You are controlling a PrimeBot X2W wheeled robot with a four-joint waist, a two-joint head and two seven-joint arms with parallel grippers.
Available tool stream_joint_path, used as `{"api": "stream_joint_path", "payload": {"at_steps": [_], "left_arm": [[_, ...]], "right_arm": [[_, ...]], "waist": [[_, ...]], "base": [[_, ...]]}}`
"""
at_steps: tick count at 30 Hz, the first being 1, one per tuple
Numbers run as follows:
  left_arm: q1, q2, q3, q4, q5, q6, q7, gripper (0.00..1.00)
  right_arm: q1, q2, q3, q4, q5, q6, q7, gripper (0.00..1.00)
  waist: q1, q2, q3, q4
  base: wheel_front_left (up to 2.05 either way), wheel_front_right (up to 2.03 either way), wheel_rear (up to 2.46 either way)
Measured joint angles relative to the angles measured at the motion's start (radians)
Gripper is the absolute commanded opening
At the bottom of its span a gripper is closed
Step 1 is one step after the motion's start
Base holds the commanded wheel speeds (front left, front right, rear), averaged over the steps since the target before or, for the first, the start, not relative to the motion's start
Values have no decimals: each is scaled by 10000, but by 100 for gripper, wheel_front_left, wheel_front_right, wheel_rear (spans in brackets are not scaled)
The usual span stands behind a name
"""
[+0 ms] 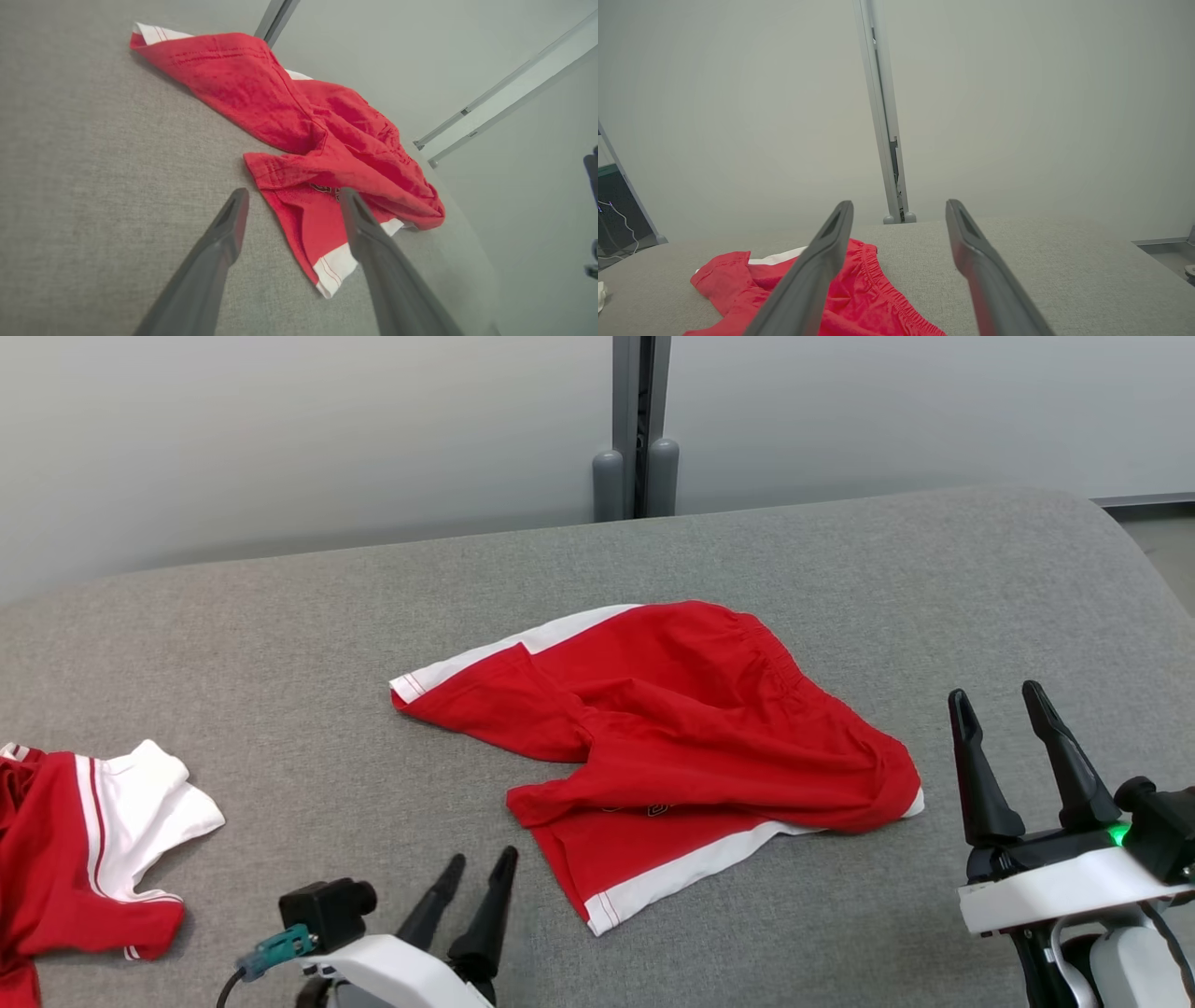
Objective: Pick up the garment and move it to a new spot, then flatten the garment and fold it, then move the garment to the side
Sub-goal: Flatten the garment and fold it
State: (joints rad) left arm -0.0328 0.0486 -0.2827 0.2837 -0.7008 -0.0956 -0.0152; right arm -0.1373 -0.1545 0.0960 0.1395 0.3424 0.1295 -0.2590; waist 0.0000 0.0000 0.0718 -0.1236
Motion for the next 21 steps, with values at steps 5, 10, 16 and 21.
{"api": "stream_joint_path", "payload": {"at_steps": [5, 10, 16, 21], "left_arm": [[-156, 0, -554, -123, -1223, 171, 1005, 100], [-433, -4, -1198, 61, -2437, 788, 2318, 100], [-820, -4, -1616, 589, -3137, 1321, 3381, 100], [-1213, 111, -1634, 1020, -3273, 1496, 3818, 100]], "right_arm": [[-64, -19, -100, -15, 4, 0, 0, 100], [-91, -15, -109, -10, 4, 0, 0, 100], [-192, 73, -125, -15, 2, 0, 0, 100], [-227, 203, -194, -44, 2, 0, 0, 100]], "waist": [[0, 0, 54, -82], [0, 0, 105, -191], [-1, 0, 164, -462], [0, 0, 290, -711]], "base": [[0, 0, 0], [0, 0, 0], [0, 0, 0], [0, 0, 0]]}}
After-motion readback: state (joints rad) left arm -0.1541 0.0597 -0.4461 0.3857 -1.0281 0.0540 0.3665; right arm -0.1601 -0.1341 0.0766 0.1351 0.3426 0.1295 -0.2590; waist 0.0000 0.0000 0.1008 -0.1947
